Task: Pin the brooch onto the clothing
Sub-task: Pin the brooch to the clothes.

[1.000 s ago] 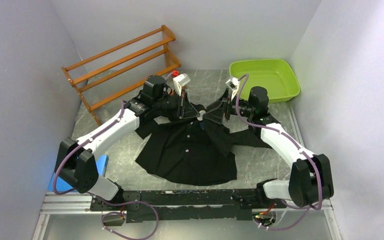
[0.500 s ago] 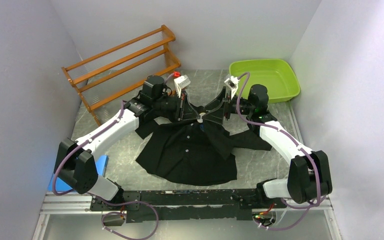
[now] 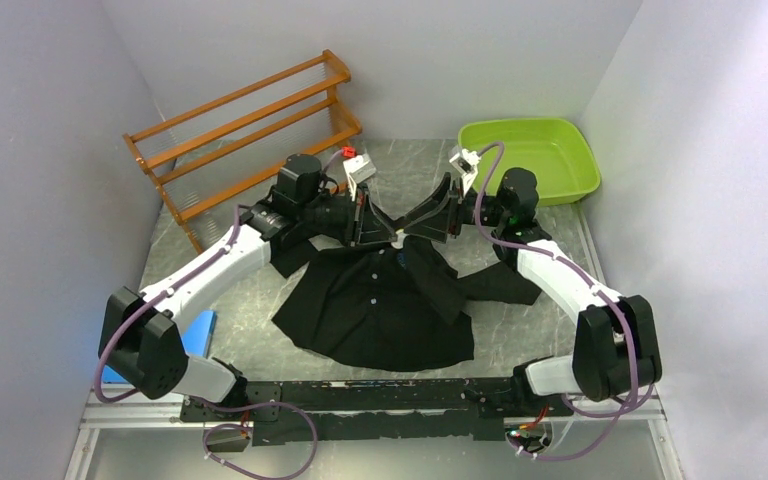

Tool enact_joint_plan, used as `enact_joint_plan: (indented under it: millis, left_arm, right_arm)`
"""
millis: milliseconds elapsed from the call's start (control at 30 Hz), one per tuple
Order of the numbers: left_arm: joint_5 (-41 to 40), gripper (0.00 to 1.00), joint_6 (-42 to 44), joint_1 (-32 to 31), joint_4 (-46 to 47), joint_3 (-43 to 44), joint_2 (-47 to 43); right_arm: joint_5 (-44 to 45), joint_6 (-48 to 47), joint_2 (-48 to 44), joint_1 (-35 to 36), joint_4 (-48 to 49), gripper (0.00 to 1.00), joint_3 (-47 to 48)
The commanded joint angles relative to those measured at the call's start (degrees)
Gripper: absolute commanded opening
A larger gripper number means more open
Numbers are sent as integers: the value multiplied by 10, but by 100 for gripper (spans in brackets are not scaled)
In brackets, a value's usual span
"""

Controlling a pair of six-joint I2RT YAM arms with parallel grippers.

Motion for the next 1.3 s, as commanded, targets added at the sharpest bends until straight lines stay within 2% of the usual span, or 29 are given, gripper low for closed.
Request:
enact_joint_plan:
  millis: [0,167,267,333,433,567,600,733,800,867,900,1033,1167,1267]
  left_arm:
    - [28,3,13,0,35,3,-28]
    - [26,3,12,-1,36,6,-28]
    - [22,3,12,0,36,4,-30]
    - [22,3,13,-1,36,2,-31]
    - [18,3,15,-1,35,0,-34]
    - [-4,3,21,-1,35,-7,-43]
    - [-17,7,20,0,35,-10,-47]
    - [-93,45,14,0,35,-35,-73]
    - [-145,66,-24,1,67,-64,-91]
    - [-160,81,-58,4,115,-98,-99]
    - [-163,83,-77,4,149,-115,-104]
    - [-156,82,-148,3,278,-178,-106]
    - [-120,65,-156,2,317,-180,-81]
    - [-96,57,-155,-9,362,-184,-71]
  right_arm:
    - [-36,17,14,8,59,45,16]
    - [-41,-93,25,38,-84,43,60]
    - [-46,-97,27,43,-84,40,62]
    - [-52,-94,29,43,-79,27,61]
    - [-51,-102,31,43,-91,0,63]
    - [-34,-103,24,43,-89,0,57]
    - [-26,-99,19,42,-85,0,52]
    - [17,-47,-5,40,-31,0,33]
    - [43,-12,-18,39,5,0,21]
    - [56,28,-28,39,52,0,4]
    - [65,46,-33,39,76,0,-4]
    - [78,93,-46,40,131,0,-23]
    - [72,142,-44,39,188,0,-27]
    - [71,161,-41,39,210,0,-26]
